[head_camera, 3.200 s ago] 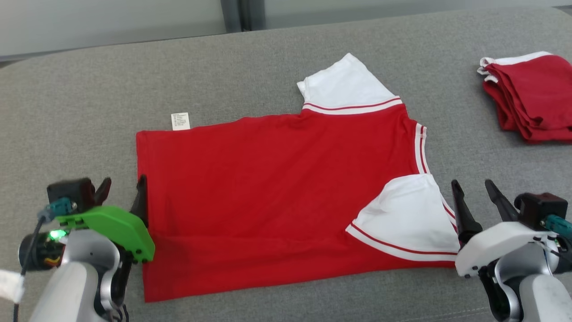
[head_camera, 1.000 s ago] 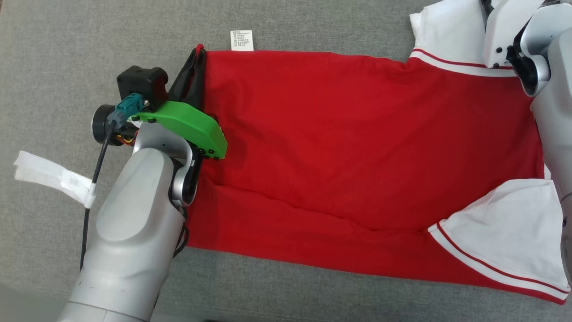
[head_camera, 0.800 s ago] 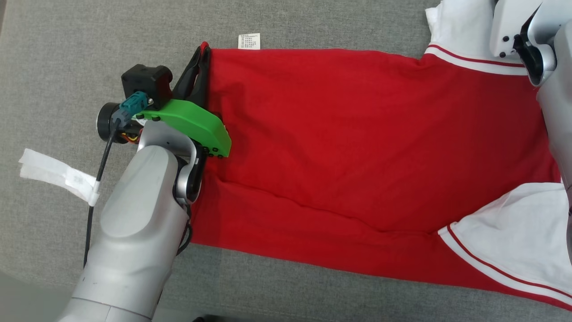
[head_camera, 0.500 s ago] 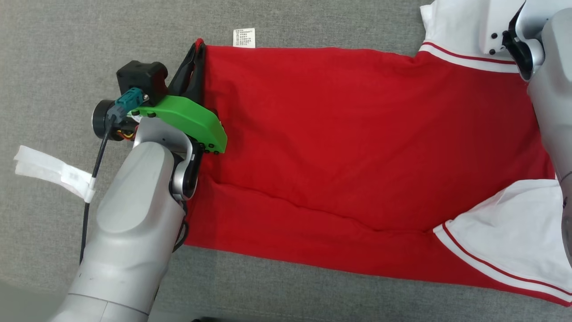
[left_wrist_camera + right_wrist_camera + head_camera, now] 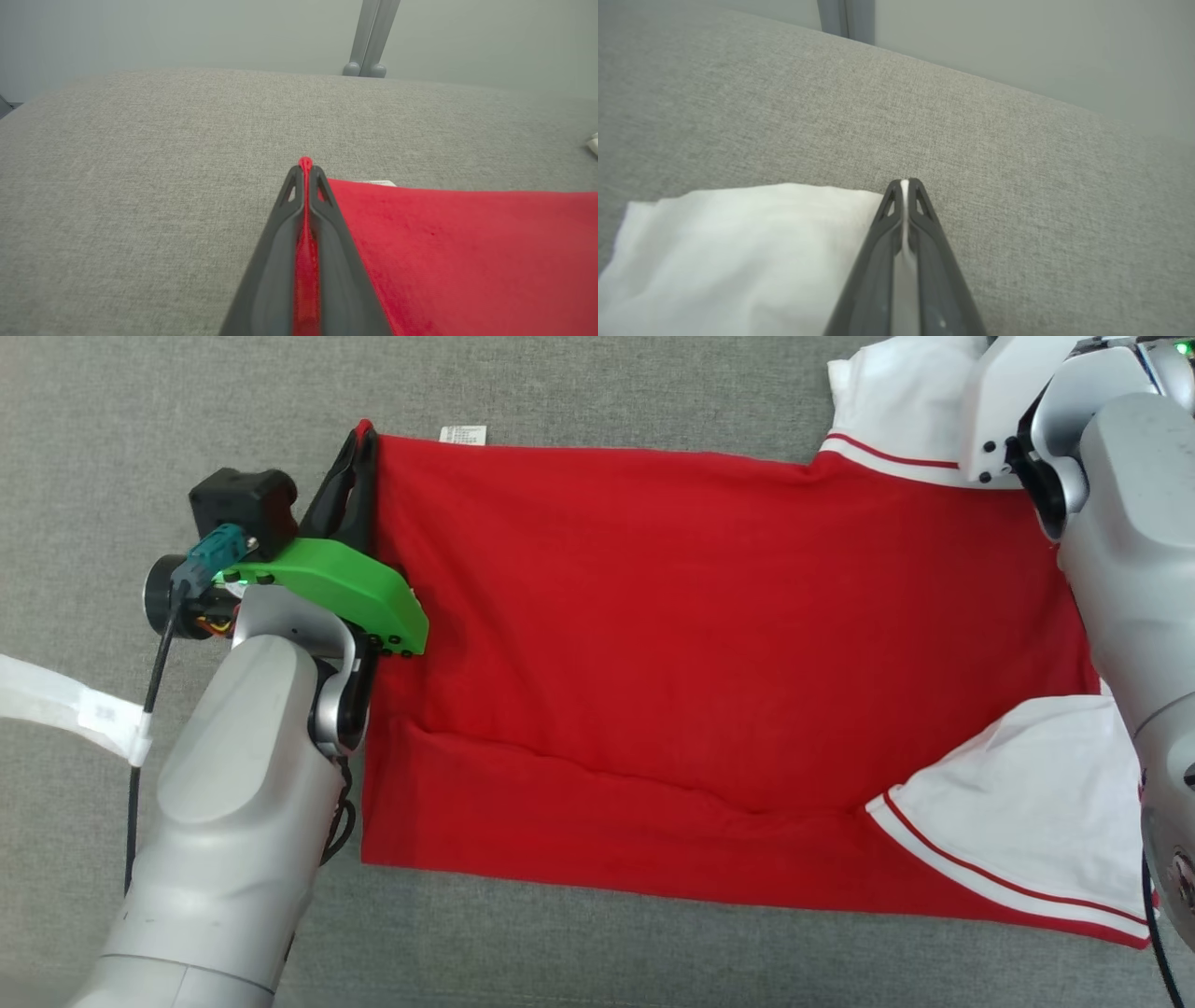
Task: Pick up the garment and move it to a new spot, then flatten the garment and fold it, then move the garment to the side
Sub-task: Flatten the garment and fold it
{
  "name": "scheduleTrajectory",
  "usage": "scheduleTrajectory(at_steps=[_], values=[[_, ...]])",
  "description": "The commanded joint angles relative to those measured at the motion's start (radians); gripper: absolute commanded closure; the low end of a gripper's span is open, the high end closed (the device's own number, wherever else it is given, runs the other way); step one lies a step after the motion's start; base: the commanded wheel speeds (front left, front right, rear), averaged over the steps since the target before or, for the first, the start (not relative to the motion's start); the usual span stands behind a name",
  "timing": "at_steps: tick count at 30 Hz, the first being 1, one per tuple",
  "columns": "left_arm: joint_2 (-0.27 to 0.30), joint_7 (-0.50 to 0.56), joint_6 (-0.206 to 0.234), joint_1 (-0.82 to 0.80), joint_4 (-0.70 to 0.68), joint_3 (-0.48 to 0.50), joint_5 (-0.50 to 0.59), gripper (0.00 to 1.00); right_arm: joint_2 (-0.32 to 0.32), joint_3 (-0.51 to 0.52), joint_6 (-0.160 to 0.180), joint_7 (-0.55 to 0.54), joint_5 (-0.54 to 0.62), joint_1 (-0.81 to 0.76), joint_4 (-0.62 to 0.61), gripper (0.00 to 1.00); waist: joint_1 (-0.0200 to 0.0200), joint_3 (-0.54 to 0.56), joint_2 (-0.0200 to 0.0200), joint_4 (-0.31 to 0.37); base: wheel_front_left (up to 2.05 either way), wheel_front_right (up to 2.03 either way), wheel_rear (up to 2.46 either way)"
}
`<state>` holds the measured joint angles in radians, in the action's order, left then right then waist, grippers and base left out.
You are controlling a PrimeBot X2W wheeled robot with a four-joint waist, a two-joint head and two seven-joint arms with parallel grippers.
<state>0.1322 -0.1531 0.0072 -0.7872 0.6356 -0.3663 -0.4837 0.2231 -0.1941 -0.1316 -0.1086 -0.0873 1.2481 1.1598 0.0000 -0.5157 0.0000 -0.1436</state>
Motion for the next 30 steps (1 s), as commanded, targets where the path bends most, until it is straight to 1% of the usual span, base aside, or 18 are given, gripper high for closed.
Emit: scheduleTrajectory(at_steps=[1,5,9,14,18,22,25,27,30], values=[[0.017,-0.006,0.006,0.014,0.008,0.009,-0.005,1.00,-0.007,-0.010,0.002,0.024,-0.022,-0.017,-0.009,1.00,0.0000,0.033,0.0000,0.032,0.00,0.00,0.00],[0.038,-0.018,0.010,0.028,0.026,0.022,-0.015,1.00,-0.009,-0.055,0.002,0.092,-0.084,-0.055,-0.042,1.00,0.0000,0.077,0.0000,0.069,0.00,0.00,0.00],[0.055,-0.028,0.006,0.059,0.034,0.028,-0.025,1.00,0.008,-0.113,0.002,0.149,-0.160,-0.120,-0.103,1.00,0.0000,0.129,0.0000,0.104,0.00,0.00,0.00],[0.074,-0.043,0.002,0.118,0.013,0.029,-0.032,1.00,0.053,-0.183,0.002,0.201,-0.267,-0.241,-0.224,1.00,0.0000,0.201,0.0000,0.141,0.00,0.00,0.00],[0.087,-0.053,0.011,0.176,-0.031,0.033,-0.040,1.00,0.101,-0.209,0.002,0.237,-0.339,-0.349,-0.349,1.00,0.0000,0.253,0.0000,0.161,0.00,0.00,0.00],[0.098,-0.058,0.019,0.253,-0.094,0.035,-0.052,1.00,0.143,-0.207,0.002,0.250,-0.393,-0.475,-0.491,1.00,0.0000,0.295,0.0000,0.174,0.00,0.00,0.00],[0.107,-0.062,0.032,0.324,-0.163,0.040,-0.056,1.00,0.166,-0.190,0.002,0.236,-0.418,-0.592,-0.607,1.00,0.0000,0.314,0.0000,0.182,0.00,0.00,0.00],[0.111,-0.063,0.042,0.368,-0.207,0.044,-0.060,1.00,0.176,-0.168,0.002,0.231,-0.423,-0.661,-0.670,1.00,0.0000,0.320,0.0000,0.184,0.00,0.00,0.00],[0.117,-0.068,0.067,0.451,-0.285,0.058,-0.077,1.00,0.172,-0.111,0.002,0.217,-0.412,-0.789,-0.778,1.00,0.0000,0.325,0.0000,0.185,0.00,0.00,0.00]])
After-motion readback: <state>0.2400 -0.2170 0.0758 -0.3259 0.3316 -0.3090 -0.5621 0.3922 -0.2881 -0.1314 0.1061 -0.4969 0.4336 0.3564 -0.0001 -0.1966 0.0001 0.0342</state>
